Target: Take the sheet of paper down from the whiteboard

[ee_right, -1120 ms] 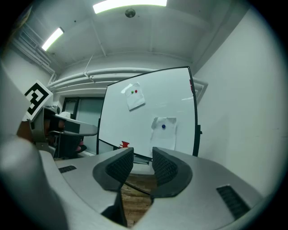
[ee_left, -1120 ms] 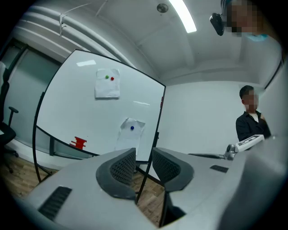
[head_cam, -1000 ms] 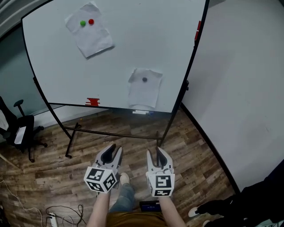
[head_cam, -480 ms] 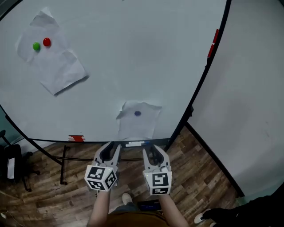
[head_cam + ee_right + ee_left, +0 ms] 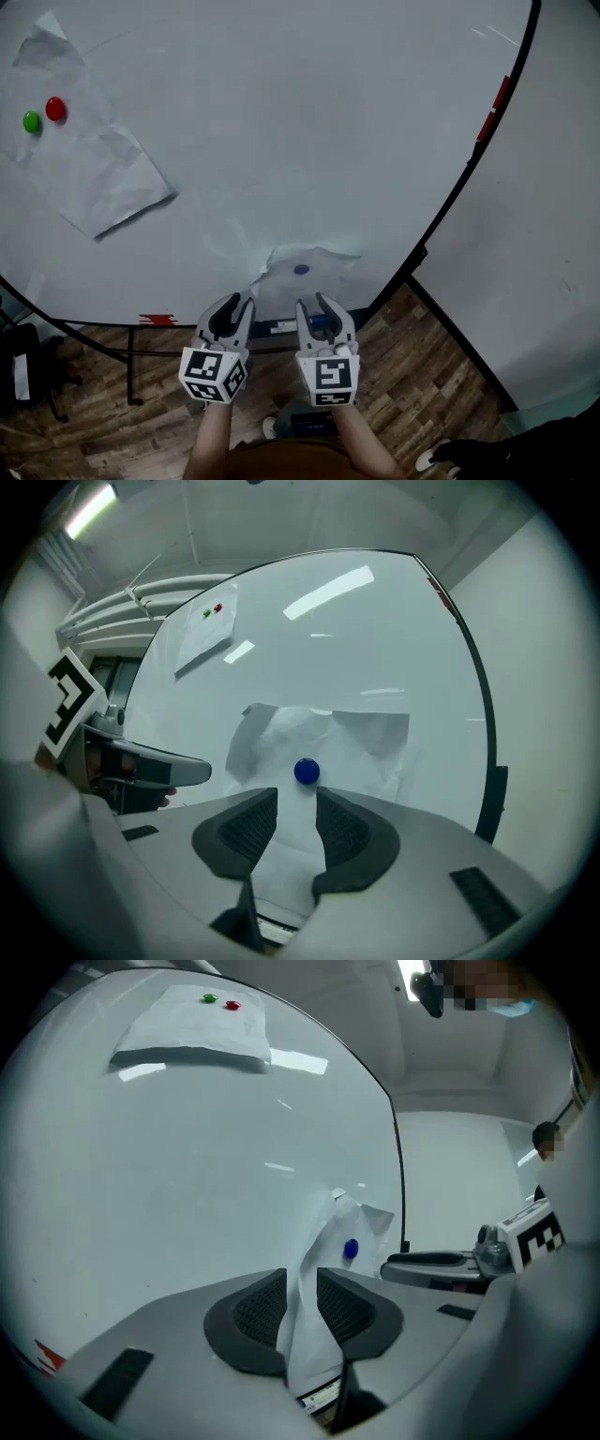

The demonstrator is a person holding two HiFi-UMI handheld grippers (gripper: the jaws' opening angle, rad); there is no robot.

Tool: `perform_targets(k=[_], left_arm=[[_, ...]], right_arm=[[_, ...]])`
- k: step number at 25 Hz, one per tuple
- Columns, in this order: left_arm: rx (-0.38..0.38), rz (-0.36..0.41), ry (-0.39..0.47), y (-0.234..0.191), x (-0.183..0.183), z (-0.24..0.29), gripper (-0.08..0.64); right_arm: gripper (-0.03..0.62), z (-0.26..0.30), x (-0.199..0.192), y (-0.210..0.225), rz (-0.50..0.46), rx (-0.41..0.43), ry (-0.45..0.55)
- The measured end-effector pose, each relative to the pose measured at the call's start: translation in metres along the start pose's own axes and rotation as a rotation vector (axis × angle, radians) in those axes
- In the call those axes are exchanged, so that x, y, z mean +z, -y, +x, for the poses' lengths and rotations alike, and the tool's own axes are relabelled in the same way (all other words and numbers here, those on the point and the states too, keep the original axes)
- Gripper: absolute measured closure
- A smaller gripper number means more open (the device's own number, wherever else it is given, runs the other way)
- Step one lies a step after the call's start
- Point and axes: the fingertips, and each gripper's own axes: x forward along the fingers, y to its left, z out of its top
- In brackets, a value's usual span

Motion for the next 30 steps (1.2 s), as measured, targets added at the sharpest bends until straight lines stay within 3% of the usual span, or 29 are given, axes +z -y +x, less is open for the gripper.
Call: perform_targets(k=[22, 30], left_arm=[[-0.003, 0.014, 0.006, -0.005, 0.003, 0.024, 0.443], [-0.011, 0.040, 0.027, 0.001, 0.007, 0.037, 0.460]], right_arm=[[0.449, 0.040, 0.015, 0.008, -0.001, -0.013, 0.065], [0.449, 0.051, 0.020, 0.010, -0.080, -0.066, 0.096]])
